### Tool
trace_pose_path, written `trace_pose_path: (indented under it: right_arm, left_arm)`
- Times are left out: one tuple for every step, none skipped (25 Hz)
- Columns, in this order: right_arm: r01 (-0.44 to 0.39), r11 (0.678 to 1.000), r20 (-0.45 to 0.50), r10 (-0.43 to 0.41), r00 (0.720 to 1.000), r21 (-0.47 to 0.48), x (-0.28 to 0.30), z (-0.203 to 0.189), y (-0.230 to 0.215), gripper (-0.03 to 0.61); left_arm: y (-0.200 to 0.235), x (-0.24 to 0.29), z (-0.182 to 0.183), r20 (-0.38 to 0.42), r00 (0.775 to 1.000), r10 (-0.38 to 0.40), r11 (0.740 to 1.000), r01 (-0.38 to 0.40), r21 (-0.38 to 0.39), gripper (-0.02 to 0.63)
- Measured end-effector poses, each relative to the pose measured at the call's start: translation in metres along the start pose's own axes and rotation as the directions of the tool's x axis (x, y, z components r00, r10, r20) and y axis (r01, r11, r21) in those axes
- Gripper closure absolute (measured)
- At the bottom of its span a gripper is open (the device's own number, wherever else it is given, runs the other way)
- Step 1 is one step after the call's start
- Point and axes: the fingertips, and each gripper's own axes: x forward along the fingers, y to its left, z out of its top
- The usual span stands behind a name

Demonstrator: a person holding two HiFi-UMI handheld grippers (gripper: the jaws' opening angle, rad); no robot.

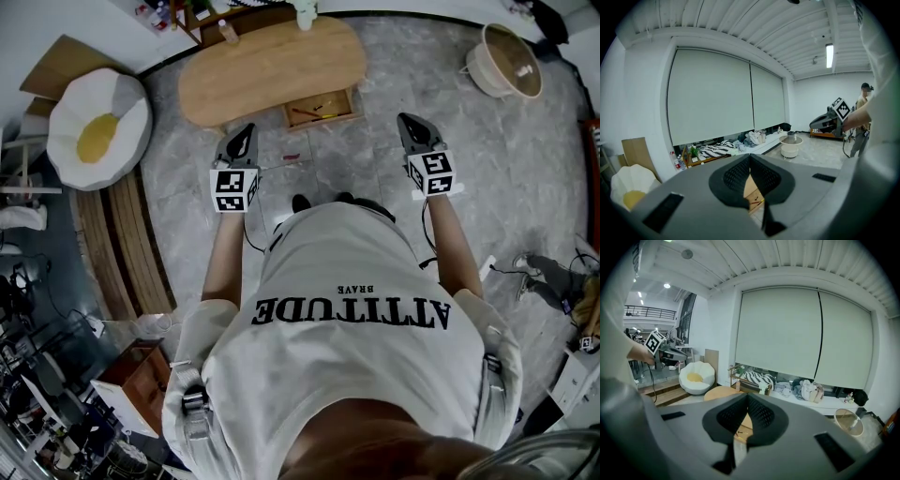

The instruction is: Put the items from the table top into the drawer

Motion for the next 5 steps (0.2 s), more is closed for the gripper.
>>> trace_pose_path:
  right_arm:
    - [0.0,1.0,0.001,0.0,1.0,0.0,-0.0011,0.0003,-0.0006,0.56]
    - [-0.001,1.0,0.003,0.001,1.0,0.0,-0.0017,0.0008,-0.0011,0.56]
    - [-0.002,1.0,0.003,0.002,1.0,0.0,-0.0021,0.0012,-0.0014,0.56]
    - [-0.002,1.0,0.004,0.002,1.0,-0.001,-0.0024,0.0015,-0.0017,0.56]
    - [-0.003,1.0,0.004,0.003,1.0,-0.002,-0.0027,0.0018,-0.002,0.56]
  left_arm:
    - [-0.0007,-0.0002,0.0008,0.001,1.0,0.0,1.0,0.0,0.0,0.592]
    - [-0.001,-0.0001,0.0016,0.002,1.0,0.0,1.0,0.0,-0.001,0.592]
    - [-0.0012,0.0002,0.0022,0.004,1.0,0.001,1.0,-0.001,-0.003,0.592]
    - [-0.0013,0.0005,0.0029,0.004,1.0,0.001,1.0,-0.001,-0.004,0.592]
    - [-0.0014,0.0009,0.0035,0.005,1.0,0.001,1.0,-0.001,-0.004,0.592]
